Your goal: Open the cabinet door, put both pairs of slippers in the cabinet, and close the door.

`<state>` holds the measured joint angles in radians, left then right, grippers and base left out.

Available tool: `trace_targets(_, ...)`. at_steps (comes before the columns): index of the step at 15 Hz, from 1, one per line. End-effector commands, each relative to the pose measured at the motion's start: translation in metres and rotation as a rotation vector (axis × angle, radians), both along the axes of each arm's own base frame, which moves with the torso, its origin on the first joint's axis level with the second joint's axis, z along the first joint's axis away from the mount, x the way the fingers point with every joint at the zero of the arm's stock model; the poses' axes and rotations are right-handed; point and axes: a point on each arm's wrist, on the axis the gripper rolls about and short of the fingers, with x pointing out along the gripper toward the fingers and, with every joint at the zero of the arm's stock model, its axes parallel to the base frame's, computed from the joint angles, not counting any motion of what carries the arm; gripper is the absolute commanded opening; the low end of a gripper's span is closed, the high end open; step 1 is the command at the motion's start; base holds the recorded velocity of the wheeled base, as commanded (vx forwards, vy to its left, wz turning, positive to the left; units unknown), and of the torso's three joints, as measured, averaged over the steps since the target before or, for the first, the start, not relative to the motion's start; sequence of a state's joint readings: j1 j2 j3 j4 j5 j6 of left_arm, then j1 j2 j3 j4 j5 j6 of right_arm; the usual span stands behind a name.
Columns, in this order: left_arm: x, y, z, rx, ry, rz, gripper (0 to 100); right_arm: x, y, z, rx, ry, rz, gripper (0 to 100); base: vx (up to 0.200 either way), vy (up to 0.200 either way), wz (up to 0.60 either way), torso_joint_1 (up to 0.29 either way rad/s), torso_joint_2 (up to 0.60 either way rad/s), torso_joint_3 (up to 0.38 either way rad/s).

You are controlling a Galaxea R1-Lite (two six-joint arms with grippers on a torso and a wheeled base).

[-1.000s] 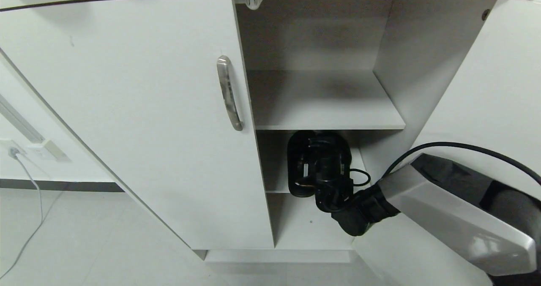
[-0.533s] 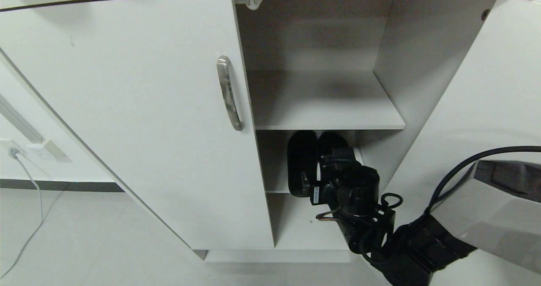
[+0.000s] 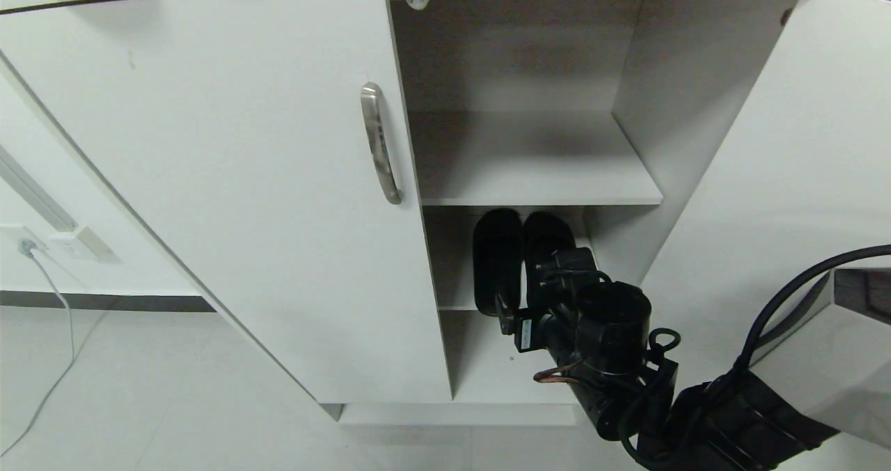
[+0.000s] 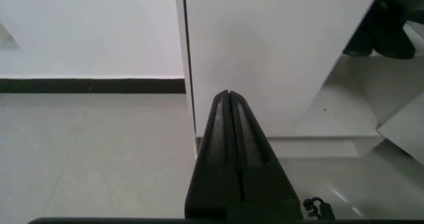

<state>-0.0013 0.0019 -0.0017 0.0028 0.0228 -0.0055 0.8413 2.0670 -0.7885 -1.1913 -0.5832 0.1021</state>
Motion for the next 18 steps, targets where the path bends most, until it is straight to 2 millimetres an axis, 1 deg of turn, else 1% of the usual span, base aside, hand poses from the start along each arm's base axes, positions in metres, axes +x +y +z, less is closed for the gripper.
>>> trace_targets(1,0.0,0.0,-0.0001,-0.001,0.0,0.0,0,-0.0002,0.0003,-0.0002,-0.001,0.0,0.001,100,-0.2,0.0,0.0,0.002,0.0,0.012)
trace_targets(3,0.0,0.0,-0.0001,0.001,0.0,0.0,0,0.0,-0.0004,0.0,-0.001,0.0,0.0,100,-0.2,0.0,0.0,-0.002,0.0,0.0)
trace_targets(18,0.0,0.0001,-0.0001,-0.005,0.0,0.006,0,0.0002,-0.0011,-0.0014,-0.007,0.004,-0.003,100,0.0,0.0,0.0,0.0,0.0,0.0)
